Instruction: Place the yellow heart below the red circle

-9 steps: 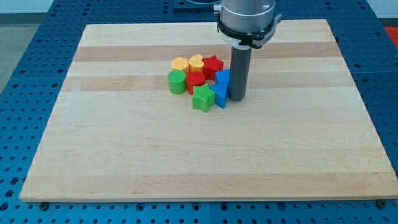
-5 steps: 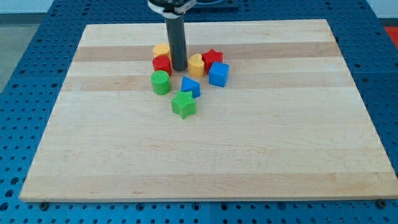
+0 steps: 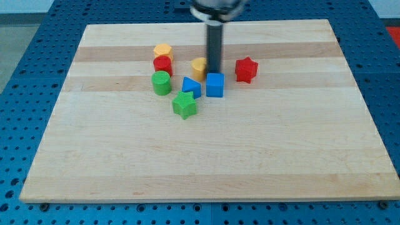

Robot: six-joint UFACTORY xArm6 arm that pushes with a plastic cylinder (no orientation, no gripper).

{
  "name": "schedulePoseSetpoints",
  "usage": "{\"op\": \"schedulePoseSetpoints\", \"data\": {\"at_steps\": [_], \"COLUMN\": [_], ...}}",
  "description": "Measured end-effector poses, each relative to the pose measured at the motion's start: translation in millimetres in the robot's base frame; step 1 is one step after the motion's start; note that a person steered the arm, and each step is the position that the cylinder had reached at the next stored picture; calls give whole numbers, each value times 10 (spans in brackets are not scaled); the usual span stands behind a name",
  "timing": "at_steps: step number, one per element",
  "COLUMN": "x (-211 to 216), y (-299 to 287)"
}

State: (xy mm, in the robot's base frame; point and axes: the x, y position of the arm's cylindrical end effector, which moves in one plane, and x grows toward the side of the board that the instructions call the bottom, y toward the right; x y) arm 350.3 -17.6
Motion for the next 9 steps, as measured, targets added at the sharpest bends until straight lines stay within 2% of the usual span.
{"op": "schedulePoseSetpoints", "data": {"at_steps": [1, 2, 3, 4, 5, 6, 7, 8, 9], "x": [-514, -729, -836, -795, -541, -364, -363, -341, -331], "y": [-630, -1065, -598, 86, 86, -331, -1242, -1369, -1198]}}
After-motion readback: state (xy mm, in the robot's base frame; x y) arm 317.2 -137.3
